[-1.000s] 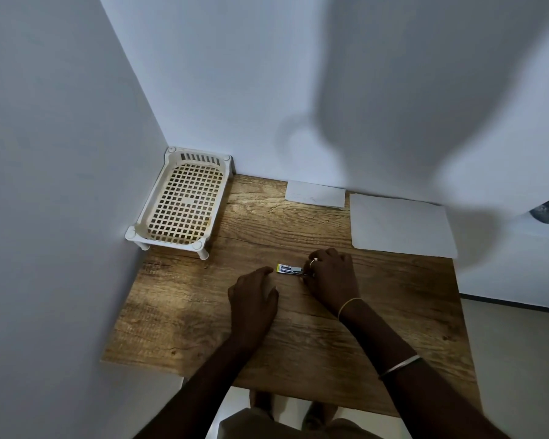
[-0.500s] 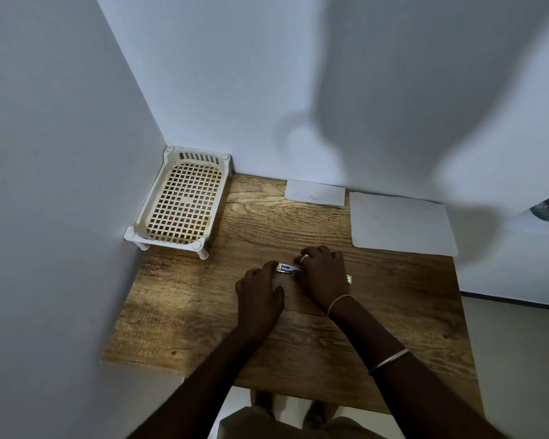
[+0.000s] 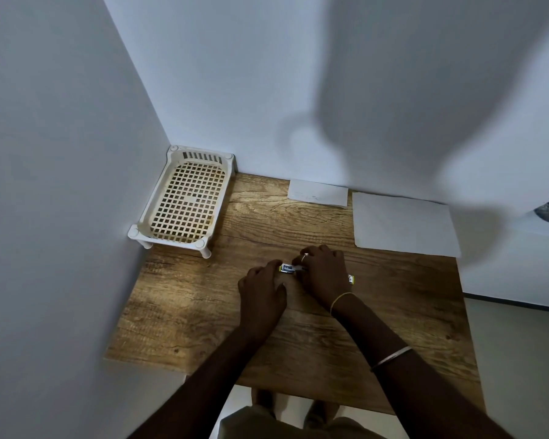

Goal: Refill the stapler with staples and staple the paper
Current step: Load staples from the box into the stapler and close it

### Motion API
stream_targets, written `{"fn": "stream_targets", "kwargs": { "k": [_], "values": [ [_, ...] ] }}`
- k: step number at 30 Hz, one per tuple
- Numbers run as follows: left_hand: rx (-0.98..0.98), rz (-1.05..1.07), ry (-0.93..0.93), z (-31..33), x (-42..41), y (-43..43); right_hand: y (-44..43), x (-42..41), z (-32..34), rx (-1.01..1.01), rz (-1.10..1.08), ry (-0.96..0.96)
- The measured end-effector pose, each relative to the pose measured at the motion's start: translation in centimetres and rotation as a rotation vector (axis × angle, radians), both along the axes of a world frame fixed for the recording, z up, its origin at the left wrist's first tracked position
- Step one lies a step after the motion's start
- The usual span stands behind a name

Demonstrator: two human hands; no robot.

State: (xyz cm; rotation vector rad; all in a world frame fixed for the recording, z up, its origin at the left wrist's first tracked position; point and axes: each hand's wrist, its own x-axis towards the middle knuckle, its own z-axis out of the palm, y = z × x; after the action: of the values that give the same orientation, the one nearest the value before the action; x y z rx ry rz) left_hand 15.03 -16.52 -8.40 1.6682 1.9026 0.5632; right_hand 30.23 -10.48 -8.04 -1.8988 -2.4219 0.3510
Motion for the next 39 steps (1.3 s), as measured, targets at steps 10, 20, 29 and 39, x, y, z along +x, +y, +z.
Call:
{"fn": "stream_targets", "kwargs": {
  "k": [10,20,29,39],
  "values": [
    [0.001,-0.001,0.002,0.0,0.2,-0.2,-0.2,0.7,0.1,-0.012,0.035,0.027],
    [0.024,0.007,-0.007,0.0,0.3,0.0,-0.7,1.7,0.1,0.036,-0.075,0.035],
    [0.035,-0.001,-0.008,0.2,0.6,-0.2,-0.4,2.3,-0.3,-0.067,-0.105,-0.057],
    [0.058,0.003,-0.014,0.1,0.7,-0.5,0.7,1.1,0.3,-0.116,-0.062,-0.101]
  ]
}}
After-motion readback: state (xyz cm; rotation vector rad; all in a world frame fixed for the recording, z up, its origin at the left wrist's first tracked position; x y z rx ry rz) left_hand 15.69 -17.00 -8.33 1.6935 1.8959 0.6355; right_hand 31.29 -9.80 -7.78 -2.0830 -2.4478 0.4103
